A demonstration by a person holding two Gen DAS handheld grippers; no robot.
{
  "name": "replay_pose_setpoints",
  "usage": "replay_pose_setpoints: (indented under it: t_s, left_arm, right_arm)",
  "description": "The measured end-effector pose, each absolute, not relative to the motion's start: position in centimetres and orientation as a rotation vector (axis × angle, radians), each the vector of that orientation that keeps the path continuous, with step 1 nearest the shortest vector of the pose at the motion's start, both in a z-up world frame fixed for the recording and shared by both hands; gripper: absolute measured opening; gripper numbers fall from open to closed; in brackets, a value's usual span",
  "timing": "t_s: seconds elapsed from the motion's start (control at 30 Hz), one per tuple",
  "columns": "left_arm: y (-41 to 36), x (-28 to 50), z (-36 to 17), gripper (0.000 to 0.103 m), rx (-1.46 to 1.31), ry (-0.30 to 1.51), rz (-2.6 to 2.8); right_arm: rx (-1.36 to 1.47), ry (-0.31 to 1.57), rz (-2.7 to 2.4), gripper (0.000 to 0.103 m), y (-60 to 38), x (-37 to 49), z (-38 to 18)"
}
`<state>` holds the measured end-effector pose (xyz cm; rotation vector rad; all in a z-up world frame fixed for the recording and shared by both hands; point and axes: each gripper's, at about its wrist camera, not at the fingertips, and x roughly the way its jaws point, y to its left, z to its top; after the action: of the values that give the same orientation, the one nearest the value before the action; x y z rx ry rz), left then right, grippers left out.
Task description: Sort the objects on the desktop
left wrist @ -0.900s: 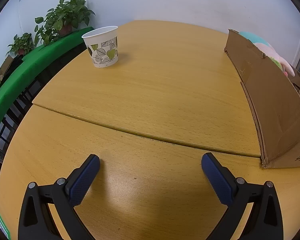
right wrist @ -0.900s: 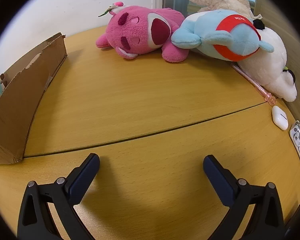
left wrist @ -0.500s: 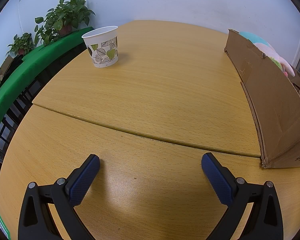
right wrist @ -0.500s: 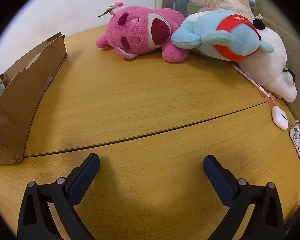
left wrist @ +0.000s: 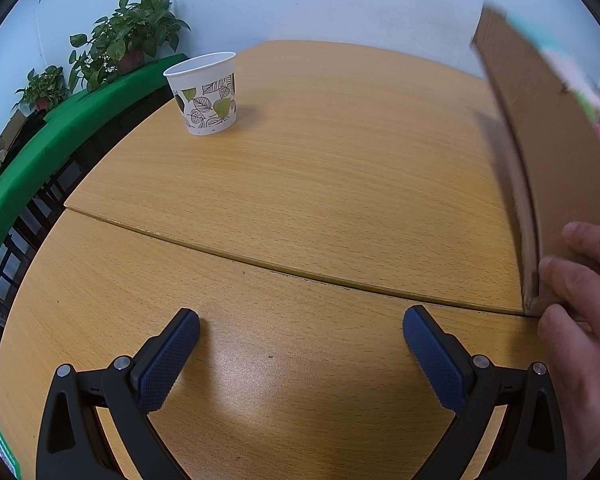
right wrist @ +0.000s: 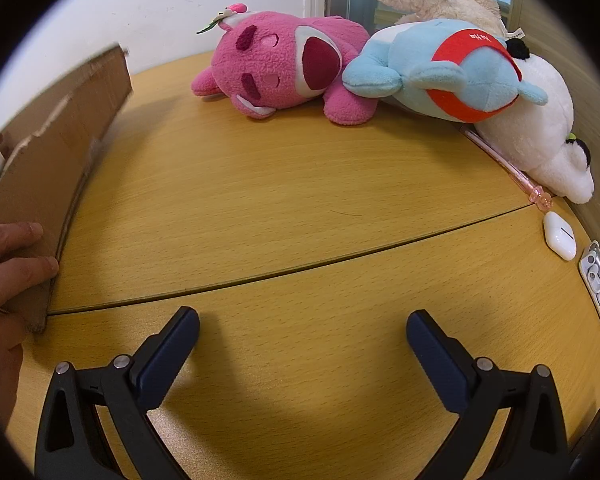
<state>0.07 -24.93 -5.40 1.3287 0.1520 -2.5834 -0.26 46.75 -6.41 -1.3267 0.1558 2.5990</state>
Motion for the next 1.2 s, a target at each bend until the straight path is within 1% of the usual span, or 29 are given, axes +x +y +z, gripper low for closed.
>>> replay_pose_setpoints:
  t_s: [1.2]
  left_arm:
    - [-25.18,-0.08,-5.39,0.103,1.329,0.153,-2.584]
  right_arm:
    - [-1.330,0.149,2.600,0.103,46.91,-0.22,-6.59]
